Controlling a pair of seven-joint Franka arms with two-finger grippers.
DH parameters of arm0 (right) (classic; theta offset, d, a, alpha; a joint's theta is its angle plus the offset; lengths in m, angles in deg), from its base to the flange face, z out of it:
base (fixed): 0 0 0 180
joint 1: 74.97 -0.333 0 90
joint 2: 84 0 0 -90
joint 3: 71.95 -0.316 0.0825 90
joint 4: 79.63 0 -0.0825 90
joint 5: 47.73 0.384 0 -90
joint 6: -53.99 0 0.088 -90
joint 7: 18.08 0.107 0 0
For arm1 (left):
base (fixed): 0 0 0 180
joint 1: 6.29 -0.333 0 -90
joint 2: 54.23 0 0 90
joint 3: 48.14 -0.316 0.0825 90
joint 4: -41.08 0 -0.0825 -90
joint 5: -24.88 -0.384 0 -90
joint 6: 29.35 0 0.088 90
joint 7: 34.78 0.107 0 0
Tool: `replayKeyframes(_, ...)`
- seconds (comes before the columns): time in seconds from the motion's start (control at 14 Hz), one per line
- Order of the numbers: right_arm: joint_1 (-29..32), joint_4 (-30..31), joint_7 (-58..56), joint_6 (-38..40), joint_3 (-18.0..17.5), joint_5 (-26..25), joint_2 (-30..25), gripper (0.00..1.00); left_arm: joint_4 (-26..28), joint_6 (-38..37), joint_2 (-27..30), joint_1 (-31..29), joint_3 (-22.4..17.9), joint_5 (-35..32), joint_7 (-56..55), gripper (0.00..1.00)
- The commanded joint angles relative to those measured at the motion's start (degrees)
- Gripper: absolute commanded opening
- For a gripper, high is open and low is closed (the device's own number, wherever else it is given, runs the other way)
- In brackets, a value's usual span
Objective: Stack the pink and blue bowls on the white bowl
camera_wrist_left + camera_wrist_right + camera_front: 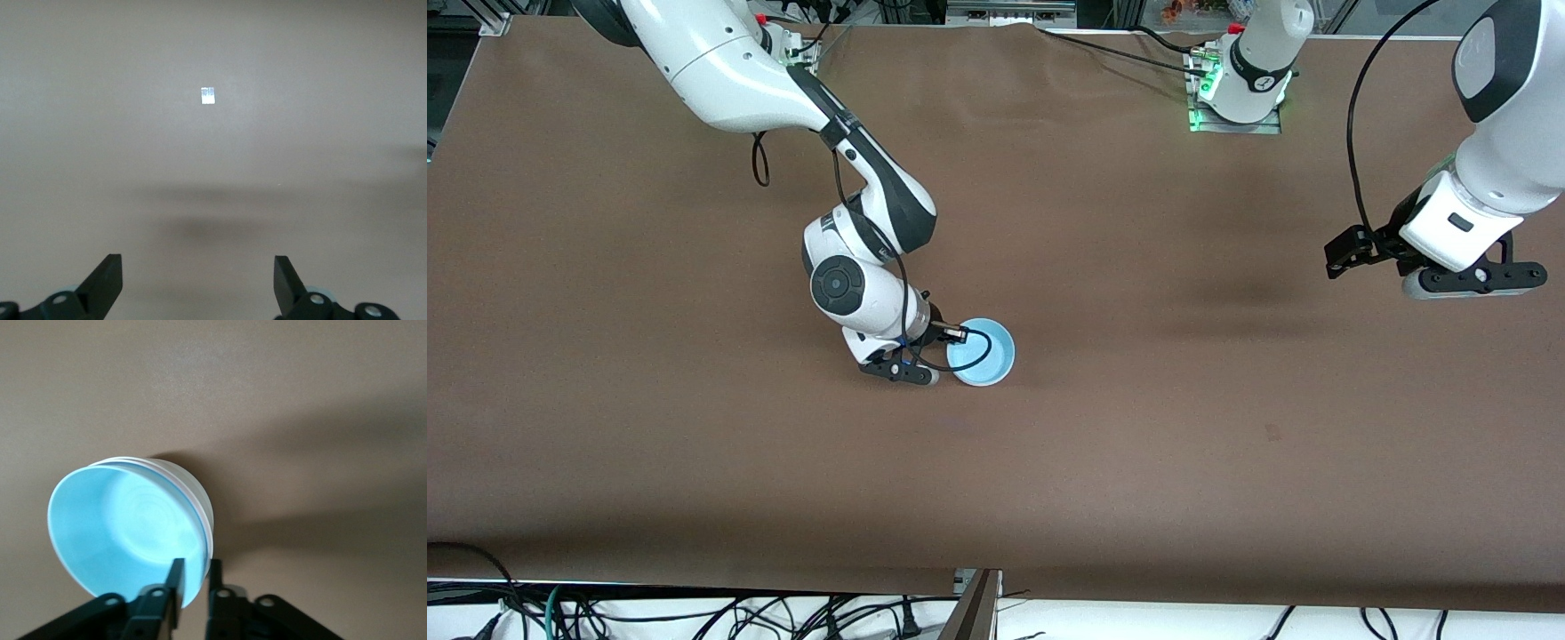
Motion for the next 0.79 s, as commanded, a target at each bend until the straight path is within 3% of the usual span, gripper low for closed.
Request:
replayKeyframes(0.0, 0.1, -1.9, 0.6, 0.9, 0.3, -0.6, 0.0, 1.00, -5.3, -1.4, -2.6, 0.4, 0.2, -0.5, 2.1, 1.00)
replayKeyframes(0.14, 1.1, -2.9, -0.1, 4.3, 1.0, -0.8, -1.4, 1.00, -7.5, -3.6, -3.1, 0.3, 0.2, -0.4, 3.5, 1.00)
replayKeyframes(0.29, 3.7, -7.9, -3.6, 12.6, 1.3, -1.9, -2.1, 1.00, -9.5, -4.2, -2.9, 0.4, 0.7, -0.3, 7.6, 1.00)
replayKeyframes(0.57, 11.5, -10.7, -23.4, 32.1, 1.4, -8.5, -7.6, 1.00, -12.9, -7.3, -2.8, -0.2, 0.5, 0.6, 7.9, 1.00)
replayKeyframes(0.71, 16.0, -10.6, -33.2, 39.0, 2.1, -9.1, -11.5, 1.00, -13.3, -7.3, -2.8, -0.3, 0.4, 0.6, 7.8, 1.00)
